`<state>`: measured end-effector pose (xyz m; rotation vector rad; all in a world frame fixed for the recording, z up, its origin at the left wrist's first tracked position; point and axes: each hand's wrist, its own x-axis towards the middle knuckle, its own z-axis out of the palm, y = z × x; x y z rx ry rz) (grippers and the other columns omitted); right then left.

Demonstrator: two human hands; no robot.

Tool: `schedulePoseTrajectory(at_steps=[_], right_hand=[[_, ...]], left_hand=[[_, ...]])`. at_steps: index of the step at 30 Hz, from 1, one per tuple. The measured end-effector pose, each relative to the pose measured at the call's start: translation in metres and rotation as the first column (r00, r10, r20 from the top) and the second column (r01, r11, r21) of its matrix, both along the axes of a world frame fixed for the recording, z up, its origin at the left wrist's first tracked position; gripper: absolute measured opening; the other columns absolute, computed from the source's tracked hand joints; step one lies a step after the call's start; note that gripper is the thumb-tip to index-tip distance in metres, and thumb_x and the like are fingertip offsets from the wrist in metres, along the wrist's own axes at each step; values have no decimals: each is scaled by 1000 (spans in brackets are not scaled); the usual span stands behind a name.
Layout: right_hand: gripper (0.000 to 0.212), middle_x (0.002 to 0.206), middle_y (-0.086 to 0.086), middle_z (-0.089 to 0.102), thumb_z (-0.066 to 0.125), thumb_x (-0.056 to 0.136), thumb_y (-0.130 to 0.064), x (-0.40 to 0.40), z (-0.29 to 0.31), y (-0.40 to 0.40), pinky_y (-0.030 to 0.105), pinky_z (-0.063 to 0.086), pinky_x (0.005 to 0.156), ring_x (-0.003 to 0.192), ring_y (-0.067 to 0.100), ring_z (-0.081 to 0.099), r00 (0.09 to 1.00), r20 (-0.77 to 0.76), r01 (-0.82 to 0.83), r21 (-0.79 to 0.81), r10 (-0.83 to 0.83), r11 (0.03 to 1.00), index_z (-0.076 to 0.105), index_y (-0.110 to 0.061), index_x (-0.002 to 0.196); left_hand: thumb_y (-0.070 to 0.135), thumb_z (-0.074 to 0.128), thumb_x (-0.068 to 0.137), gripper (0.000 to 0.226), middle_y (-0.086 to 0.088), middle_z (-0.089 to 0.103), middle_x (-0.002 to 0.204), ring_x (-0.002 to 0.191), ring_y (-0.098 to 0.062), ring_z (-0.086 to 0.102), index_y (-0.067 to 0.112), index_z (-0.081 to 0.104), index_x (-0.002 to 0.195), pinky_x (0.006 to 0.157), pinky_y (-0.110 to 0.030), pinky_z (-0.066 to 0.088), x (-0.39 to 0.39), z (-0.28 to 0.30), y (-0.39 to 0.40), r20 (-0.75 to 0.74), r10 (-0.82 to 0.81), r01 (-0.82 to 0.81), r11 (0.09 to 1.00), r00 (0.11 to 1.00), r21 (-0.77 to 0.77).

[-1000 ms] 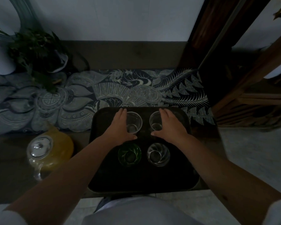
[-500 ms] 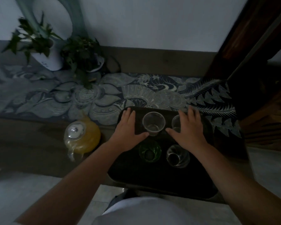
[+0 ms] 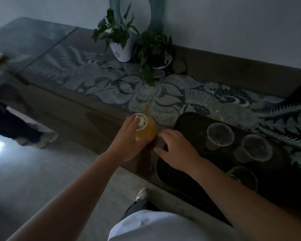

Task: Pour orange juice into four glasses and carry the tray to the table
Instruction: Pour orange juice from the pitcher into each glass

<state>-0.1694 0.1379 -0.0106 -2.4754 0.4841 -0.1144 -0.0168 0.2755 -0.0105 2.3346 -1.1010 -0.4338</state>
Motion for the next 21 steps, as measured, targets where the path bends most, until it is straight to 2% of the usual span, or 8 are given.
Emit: schedulePoseTrajectory(at_steps=[3, 7, 10, 11, 13, 15, 17, 21], right_hand=[[44, 116, 4, 64, 62, 83, -46, 29, -21, 27, 36, 49, 90, 111, 23, 57, 998, -64, -2, 115, 9, 993, 62, -18, 117], [51, 123, 2, 65, 60, 84, -49, 64, -52, 56, 29, 47, 89, 112, 17, 59, 961, -252, 203, 379, -111, 903, 61, -17, 124], [35, 99, -3, 66, 59, 84, -49, 84, -68, 74, 35, 49, 83, 95, 15, 60, 934, -326, 293, 472, -144, 831, 63, -19, 102], [36, 94, 2, 66, 60, 84, -47, 90, -71, 78, 39, 49, 82, 91, 17, 61, 931, -326, 317, 508, -162, 801, 63, -13, 96], [34, 90, 11, 66, 62, 87, -39, 101, -73, 85, 42, 48, 81, 87, 21, 62, 920, -318, 384, 628, -228, 677, 64, -6, 92], [21, 98, 5, 68, 64, 89, -34, 109, -70, 89, 37, 48, 86, 96, 19, 63, 884, -349, 464, 734, -312, 495, 70, -16, 97], [12, 96, -2, 69, 64, 90, -33, 113, -69, 90, 30, 47, 83, 94, 14, 63, 850, -362, 500, 783, -383, 369, 71, -24, 90], [21, 88, -5, 76, 52, 96, -32, 115, -67, 89, 33, 42, 86, 97, 15, 65, 809, -408, 505, 850, -424, 146, 69, -22, 88]], left_hand=[[35, 71, 85, 78, -11, 29, 158, 148, -26, 17, 10, 35, 149, 119, -40, 17, 39, -9, 7, 0, -16, 16, 1000, 1000, -2], [33, 71, 86, 70, -10, 41, 151, 144, -25, 28, 13, 42, 145, 116, -39, 24, 81, -26, 4, -36, -112, 112, 994, 993, 13], [36, 70, 85, 73, -8, 37, 154, 146, -23, 23, 17, 38, 148, 117, -39, 23, 103, -40, -4, -58, -223, 226, 973, 973, 48], [37, 71, 85, 73, -7, 36, 154, 146, -22, 23, 19, 38, 148, 117, -38, 23, 110, -44, -8, -69, -246, 249, 968, 967, 37], [39, 71, 85, 72, -6, 35, 155, 146, -22, 24, 22, 40, 147, 117, -37, 24, 121, -49, -14, -92, -278, 280, 960, 956, 17], [40, 72, 84, 71, -4, 35, 155, 145, -21, 26, 25, 41, 146, 114, -32, 23, 128, -53, -18, -100, -320, 322, 947, 942, 3], [39, 73, 84, 68, -3, 36, 155, 141, -20, 31, 25, 45, 144, 109, -26, 22, 132, -56, -22, -108, -366, 366, 930, 924, -20], [33, 75, 84, 59, -4, 44, 150, 135, -24, 40, 22, 54, 137, 110, -32, 29, 133, -61, -26, -98, -430, 425, 903, 898, -70]])
